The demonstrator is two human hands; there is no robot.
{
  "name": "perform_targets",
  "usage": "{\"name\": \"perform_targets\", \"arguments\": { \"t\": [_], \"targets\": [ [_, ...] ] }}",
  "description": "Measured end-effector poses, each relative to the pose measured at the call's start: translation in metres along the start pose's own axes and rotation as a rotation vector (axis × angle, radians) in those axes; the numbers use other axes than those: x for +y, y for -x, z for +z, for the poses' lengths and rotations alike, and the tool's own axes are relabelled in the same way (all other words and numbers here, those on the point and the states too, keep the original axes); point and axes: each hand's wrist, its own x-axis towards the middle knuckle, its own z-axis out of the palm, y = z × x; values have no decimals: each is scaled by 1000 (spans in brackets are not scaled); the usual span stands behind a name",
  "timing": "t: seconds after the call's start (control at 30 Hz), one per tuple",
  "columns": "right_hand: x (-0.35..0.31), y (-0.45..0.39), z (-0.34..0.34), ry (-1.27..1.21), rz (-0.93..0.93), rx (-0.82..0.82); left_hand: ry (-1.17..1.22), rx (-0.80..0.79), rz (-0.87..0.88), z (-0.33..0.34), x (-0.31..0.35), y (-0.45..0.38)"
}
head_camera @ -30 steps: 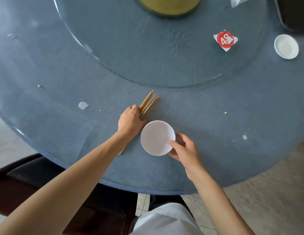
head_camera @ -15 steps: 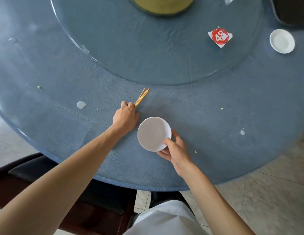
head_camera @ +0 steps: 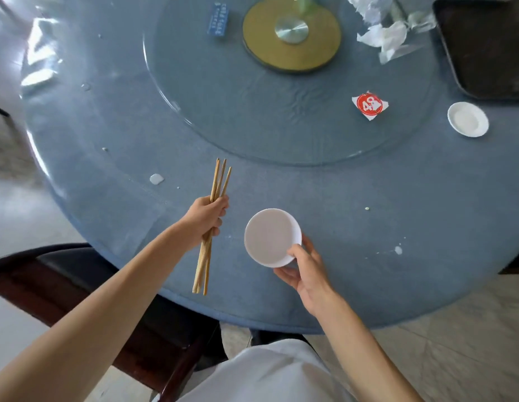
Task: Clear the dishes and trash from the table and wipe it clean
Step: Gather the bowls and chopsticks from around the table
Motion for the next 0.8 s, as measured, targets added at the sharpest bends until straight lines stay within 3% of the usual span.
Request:
{"name": "perform_targets", "arguments": {
  "t": [0.17,0.5,0.8],
  "targets": [
    [-2,15,-41,-44,-77,10,159,29,8,20,-3,40],
    [36,90,-120,-395,-103,22,111,-76,96,68,-33,128],
    [94,185,-209,-506,-129,98,15,-247,89,131,-99,208]
  ]
}}
